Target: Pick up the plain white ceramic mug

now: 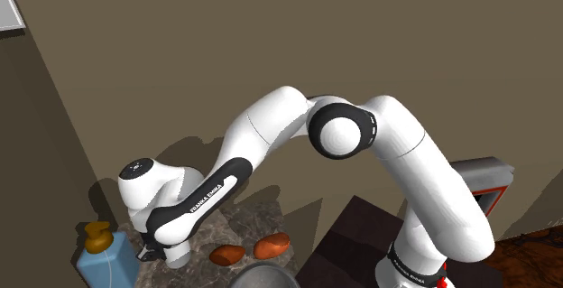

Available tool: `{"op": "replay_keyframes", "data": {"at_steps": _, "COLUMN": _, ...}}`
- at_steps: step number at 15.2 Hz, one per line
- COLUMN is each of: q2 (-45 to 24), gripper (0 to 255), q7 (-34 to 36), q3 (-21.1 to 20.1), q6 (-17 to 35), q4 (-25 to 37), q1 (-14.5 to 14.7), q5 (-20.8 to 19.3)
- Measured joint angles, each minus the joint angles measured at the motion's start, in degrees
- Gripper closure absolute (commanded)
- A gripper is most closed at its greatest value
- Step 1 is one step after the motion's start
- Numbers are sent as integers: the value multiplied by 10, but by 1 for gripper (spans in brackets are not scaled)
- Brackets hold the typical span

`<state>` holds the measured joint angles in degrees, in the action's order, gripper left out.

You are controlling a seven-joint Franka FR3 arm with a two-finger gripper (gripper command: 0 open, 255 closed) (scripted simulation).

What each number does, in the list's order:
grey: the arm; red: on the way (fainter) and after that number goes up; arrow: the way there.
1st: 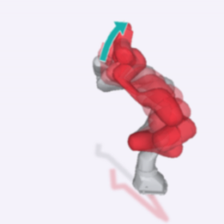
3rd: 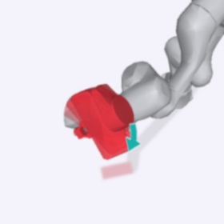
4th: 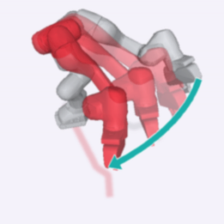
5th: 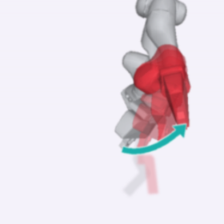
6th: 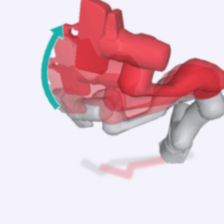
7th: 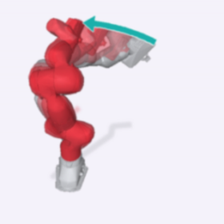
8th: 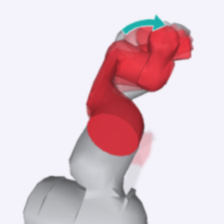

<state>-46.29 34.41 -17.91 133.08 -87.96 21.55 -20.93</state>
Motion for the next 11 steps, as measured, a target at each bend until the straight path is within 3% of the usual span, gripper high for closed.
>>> {"op": "replay_keyframes", "data": {"at_steps": 11, "q2": 49, "gripper": 255, "q7": -12, "q3": -14, "q6": -46, "q4": -2, "q1": -11, "q5": 17}}
